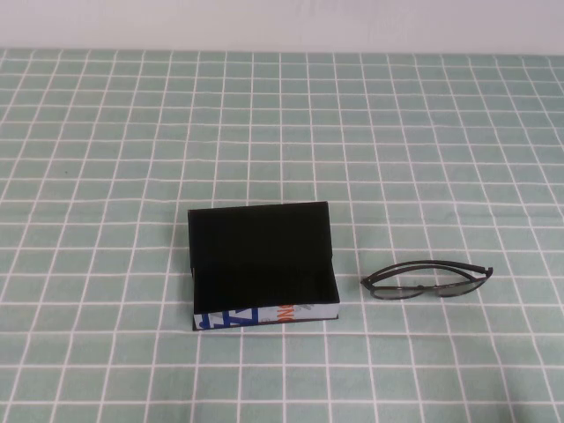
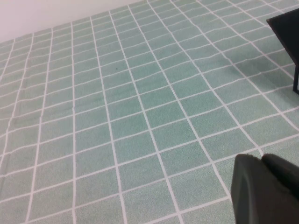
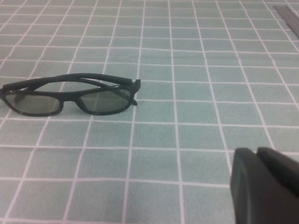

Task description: Return glasses to glasses case

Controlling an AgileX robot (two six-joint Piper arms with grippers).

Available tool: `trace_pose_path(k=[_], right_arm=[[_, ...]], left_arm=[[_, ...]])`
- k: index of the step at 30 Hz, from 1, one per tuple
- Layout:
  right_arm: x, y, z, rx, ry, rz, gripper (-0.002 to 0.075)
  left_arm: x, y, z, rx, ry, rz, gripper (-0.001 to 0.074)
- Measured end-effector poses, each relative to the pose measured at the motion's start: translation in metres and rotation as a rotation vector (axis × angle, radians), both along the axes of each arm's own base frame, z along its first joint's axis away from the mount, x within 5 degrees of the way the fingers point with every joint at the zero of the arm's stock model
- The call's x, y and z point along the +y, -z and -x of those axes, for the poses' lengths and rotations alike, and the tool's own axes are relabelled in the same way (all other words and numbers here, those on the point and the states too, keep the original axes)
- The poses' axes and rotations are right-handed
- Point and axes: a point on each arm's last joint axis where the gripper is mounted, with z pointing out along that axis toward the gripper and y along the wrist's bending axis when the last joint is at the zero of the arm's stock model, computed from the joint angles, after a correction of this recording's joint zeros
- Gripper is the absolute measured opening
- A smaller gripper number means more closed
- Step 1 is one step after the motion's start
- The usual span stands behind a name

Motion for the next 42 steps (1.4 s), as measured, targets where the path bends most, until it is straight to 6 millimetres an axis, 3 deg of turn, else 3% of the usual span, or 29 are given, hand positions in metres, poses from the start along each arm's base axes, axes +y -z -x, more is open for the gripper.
trace_pose_path(k=[31, 37, 42], right_arm=[[0.001, -0.001, 0.0, -0.004, -0.002, -0.041, -0.0012], [0.0, -0.005, -0.002, -0.058, 0.012, -0.042, -0.0012], [-0.003, -0.021, -0.004, -0.229, 0.061, -0.127, -0.0012]], left_arm=[[0.0, 0.0, 0.0, 0.0, 0.0, 0.0, -0.0002], [0.0, 0.0, 0.0, 0.0, 0.0, 0.0, -0.0002], [0.0, 0.0, 0.0, 0.0, 0.0, 0.0, -0.0002]])
